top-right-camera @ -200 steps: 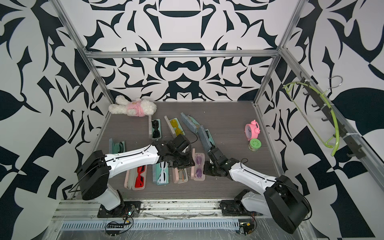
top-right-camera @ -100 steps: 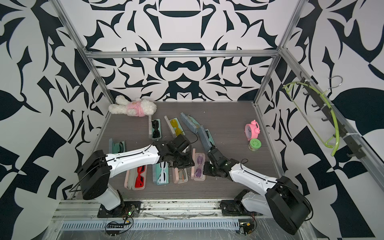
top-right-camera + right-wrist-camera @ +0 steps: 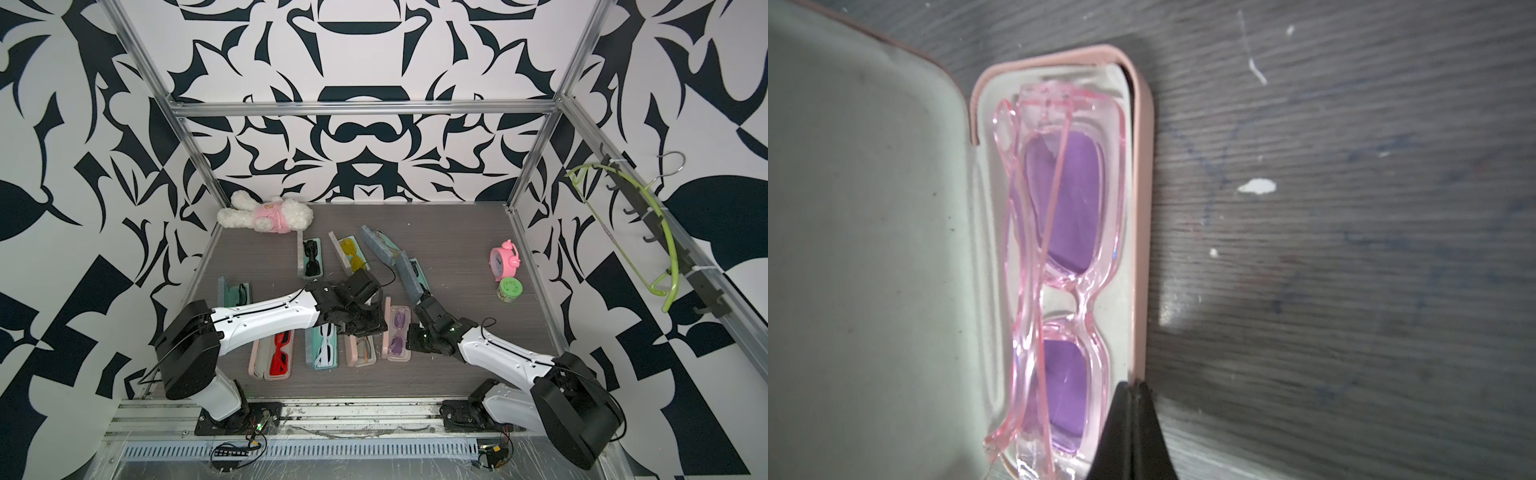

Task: Close the glasses case
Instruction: Close the glasses case at the center of the board.

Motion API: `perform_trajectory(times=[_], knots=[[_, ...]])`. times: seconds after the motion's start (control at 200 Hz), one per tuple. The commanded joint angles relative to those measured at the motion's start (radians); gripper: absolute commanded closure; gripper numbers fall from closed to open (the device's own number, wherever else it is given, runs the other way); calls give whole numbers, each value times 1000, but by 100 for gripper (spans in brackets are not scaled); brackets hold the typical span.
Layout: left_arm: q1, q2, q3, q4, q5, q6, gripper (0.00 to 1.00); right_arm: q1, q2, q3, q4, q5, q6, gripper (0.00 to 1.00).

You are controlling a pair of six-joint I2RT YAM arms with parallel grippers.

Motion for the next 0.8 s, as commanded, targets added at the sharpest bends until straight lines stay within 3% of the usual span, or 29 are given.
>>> perform_trajectory(times=[0.0,0.795], knots=[[-4,1,13,2,-9,13,73,5,-14,-9,-42,33,8,99],[-4,18,-6,28,8,24,80,10,12,-2,-38,38,4,100]])
